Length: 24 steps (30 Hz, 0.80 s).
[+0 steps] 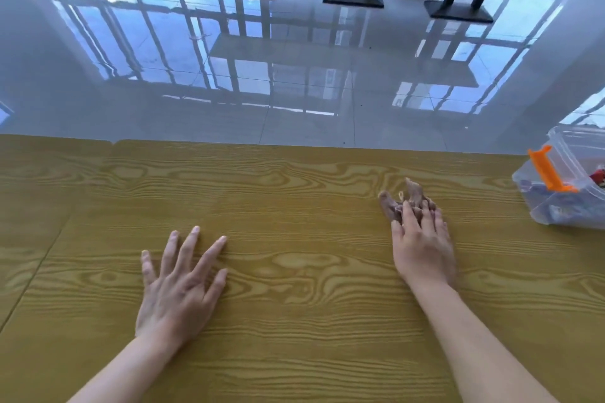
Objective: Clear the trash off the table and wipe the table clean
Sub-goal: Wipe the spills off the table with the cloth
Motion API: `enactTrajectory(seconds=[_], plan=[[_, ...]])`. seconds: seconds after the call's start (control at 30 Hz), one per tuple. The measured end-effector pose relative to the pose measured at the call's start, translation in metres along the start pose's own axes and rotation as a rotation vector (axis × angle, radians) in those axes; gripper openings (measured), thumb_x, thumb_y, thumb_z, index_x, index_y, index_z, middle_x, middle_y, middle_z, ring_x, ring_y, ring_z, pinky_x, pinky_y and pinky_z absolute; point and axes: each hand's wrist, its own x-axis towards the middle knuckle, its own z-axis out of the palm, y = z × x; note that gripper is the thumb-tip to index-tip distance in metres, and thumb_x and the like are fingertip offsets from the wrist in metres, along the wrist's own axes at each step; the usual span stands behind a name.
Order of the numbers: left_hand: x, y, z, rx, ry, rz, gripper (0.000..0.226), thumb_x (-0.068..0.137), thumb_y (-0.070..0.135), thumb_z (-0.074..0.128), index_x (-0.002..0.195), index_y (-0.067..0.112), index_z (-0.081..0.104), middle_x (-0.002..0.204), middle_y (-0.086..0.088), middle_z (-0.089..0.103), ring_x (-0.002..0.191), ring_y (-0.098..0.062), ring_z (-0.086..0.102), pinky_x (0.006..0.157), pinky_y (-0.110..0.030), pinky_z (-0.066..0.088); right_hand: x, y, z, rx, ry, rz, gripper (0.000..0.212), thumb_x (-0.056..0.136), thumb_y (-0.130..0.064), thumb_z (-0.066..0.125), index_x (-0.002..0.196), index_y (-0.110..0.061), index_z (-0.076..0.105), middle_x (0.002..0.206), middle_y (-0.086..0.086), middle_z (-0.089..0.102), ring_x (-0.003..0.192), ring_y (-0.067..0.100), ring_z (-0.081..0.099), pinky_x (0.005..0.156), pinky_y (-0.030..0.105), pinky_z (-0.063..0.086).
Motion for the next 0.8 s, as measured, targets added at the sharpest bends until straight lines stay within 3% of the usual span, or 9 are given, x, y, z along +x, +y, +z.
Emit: enactTrajectory(seconds=[0.1, 0.2, 0.27, 0.4, 0.47, 0.53, 0.67, 0.8], plan=[[0.000, 0.003, 0.001, 0.012, 0.014, 0.010, 0.060, 0.090, 0.069, 0.014, 0.148, 0.056, 0.007, 0.164, 0.004, 0.009, 0.151, -0.022, -0.004, 0.117, -0.064, -0.001, 0.005, -0.075, 0.008, 0.034, -0.007, -0.028, 0.054, 0.102, -0.046, 0.027, 0.153, -0.029, 0.025, 0.161, 0.014, 0.023, 0.148, 0.037, 0.015, 0.122, 0.046, 0.012], [0.000, 0.004, -0.001, -0.005, 0.029, 0.007, 0.063, 0.090, 0.068, 0.018, 0.150, 0.051, 0.013, 0.164, 0.004, 0.011, 0.151, -0.021, -0.003, 0.117, -0.062, -0.002, -0.008, -0.157, 0.018, 0.098, -0.065, -0.264, 0.056, 0.102, -0.049, 0.022, 0.155, -0.034, 0.014, 0.164, 0.010, 0.010, 0.150, 0.034, 0.004, 0.122, 0.045, 0.004], [-0.001, 0.002, -0.001, -0.051, 0.055, 0.003, 0.067, 0.090, 0.066, 0.027, 0.151, 0.040, 0.024, 0.162, 0.001, 0.020, 0.151, -0.020, 0.004, 0.119, -0.059, -0.001, -0.040, -0.189, 0.021, 0.116, -0.109, -0.494, 0.054, 0.102, -0.051, 0.024, 0.154, -0.037, 0.017, 0.164, 0.007, 0.010, 0.151, 0.031, 0.001, 0.123, 0.044, 0.003], [-0.004, -0.007, -0.002, -0.312, 0.190, -0.064, 0.067, 0.087, 0.055, 0.038, 0.143, 0.018, 0.044, 0.151, -0.010, 0.038, 0.144, -0.024, 0.028, 0.120, -0.055, 0.010, -0.115, -0.148, 0.015, 0.129, -0.156, -0.898, 0.049, 0.102, -0.050, 0.032, 0.148, -0.034, 0.035, 0.161, 0.001, 0.023, 0.151, 0.022, 0.008, 0.122, 0.041, 0.014], [-0.005, -0.011, -0.003, -0.409, 0.227, -0.089, 0.064, 0.088, 0.051, 0.038, 0.140, 0.014, 0.047, 0.149, -0.010, 0.042, 0.142, -0.024, 0.031, 0.120, -0.053, 0.014, -0.106, -0.111, 0.016, 0.095, -0.102, -0.871, 0.049, 0.100, -0.049, 0.037, 0.145, -0.029, 0.044, 0.158, 0.000, 0.032, 0.151, 0.020, 0.014, 0.120, 0.040, 0.020], [-0.006, -0.013, -0.002, -0.466, 0.255, -0.089, 0.061, 0.088, 0.048, 0.039, 0.138, 0.014, 0.048, 0.147, -0.008, 0.043, 0.141, -0.022, 0.033, 0.121, -0.051, 0.014, -0.068, -0.103, 0.019, 0.059, -0.047, -0.698, 0.051, 0.100, -0.047, 0.036, 0.145, -0.025, 0.044, 0.157, 0.003, 0.034, 0.150, 0.021, 0.017, 0.121, 0.037, 0.016], [-0.007, -0.010, -0.003, -0.532, 0.294, -0.098, 0.058, 0.089, 0.043, 0.038, 0.139, 0.015, 0.047, 0.147, -0.005, 0.043, 0.141, -0.018, 0.032, 0.121, -0.050, 0.016, 0.005, -0.170, 0.022, 0.064, -0.026, -0.385, 0.054, 0.102, -0.045, 0.030, 0.152, -0.025, 0.031, 0.161, 0.011, 0.024, 0.150, 0.030, 0.014, 0.123, 0.041, 0.011], [-0.006, -0.011, -0.005, -0.605, 0.351, -0.085, 0.059, 0.088, 0.038, 0.042, 0.142, 0.015, 0.043, 0.147, -0.005, 0.041, 0.138, -0.019, 0.036, 0.116, -0.050, 0.028, 0.000, -0.257, 0.033, 0.080, -0.082, -0.500, 0.054, 0.102, -0.048, 0.026, 0.153, -0.030, 0.025, 0.162, 0.010, 0.020, 0.150, 0.033, 0.010, 0.122, 0.044, 0.008]])
